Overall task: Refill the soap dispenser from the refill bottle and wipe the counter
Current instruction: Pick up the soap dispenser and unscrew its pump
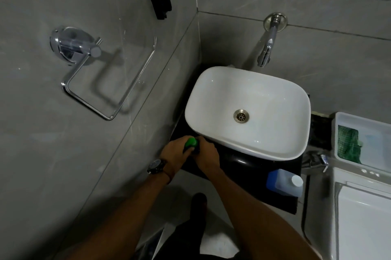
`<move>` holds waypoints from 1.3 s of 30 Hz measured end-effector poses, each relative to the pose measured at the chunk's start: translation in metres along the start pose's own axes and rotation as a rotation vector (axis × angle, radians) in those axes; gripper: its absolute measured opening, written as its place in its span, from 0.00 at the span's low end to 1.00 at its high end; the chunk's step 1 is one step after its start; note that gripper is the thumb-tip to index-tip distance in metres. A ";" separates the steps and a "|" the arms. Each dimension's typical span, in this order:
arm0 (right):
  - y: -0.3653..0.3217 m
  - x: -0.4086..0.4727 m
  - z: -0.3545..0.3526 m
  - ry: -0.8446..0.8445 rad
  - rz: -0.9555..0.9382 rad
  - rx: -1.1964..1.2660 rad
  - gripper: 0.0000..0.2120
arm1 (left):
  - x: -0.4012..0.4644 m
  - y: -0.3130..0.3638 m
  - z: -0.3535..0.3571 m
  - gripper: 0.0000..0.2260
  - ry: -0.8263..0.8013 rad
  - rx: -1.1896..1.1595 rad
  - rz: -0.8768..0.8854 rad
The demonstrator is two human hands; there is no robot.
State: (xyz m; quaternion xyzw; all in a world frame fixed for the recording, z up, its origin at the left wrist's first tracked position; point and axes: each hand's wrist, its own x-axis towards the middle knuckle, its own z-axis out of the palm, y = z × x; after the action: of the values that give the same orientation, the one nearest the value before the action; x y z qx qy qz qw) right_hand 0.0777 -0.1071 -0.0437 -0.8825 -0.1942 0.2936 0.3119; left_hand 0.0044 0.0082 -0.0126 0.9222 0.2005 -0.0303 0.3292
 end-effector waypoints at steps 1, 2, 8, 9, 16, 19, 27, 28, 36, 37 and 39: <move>0.000 -0.001 -0.002 0.009 -0.007 0.017 0.19 | 0.000 0.001 -0.004 0.17 0.006 -0.013 0.013; -0.001 -0.005 -0.005 0.023 -0.015 0.038 0.19 | -0.001 0.003 -0.009 0.17 0.015 -0.027 0.029; -0.014 -0.029 -0.064 0.159 -0.185 0.070 0.23 | -0.003 0.043 -0.044 0.16 0.170 -0.158 0.117; -0.018 -0.032 -0.079 0.170 -0.207 0.083 0.24 | -0.004 0.056 -0.050 0.15 0.194 -0.244 0.120; -0.046 -0.054 -0.174 0.226 -0.362 0.298 0.24 | 0.010 0.153 -0.095 0.23 0.171 -0.774 0.288; -0.048 -0.057 -0.202 0.294 -0.344 0.312 0.23 | 0.015 0.177 -0.107 0.18 0.210 -0.754 0.348; -0.042 -0.070 -0.238 0.397 -0.321 0.260 0.29 | 0.025 0.212 -0.119 0.17 0.239 -0.667 0.409; -0.041 -0.071 -0.239 0.408 -0.317 0.258 0.30 | 0.026 0.216 -0.120 0.17 0.214 -0.648 0.426; -0.044 -0.084 -0.245 0.420 -0.335 0.225 0.26 | 0.028 0.228 -0.120 0.17 0.175 -0.595 0.413; -0.045 -0.086 -0.244 0.419 -0.337 0.223 0.26 | 0.027 0.230 -0.120 0.18 0.178 -0.576 0.413; -0.047 -0.087 -0.244 0.416 -0.331 0.229 0.27 | 0.023 0.233 -0.122 0.20 0.153 -0.565 0.428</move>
State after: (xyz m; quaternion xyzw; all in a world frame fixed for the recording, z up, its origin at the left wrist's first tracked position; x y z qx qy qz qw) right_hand 0.1609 -0.2250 0.1772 -0.8390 -0.2331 0.0711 0.4864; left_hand 0.1076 -0.0723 0.2170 0.8156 0.0272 0.1651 0.5539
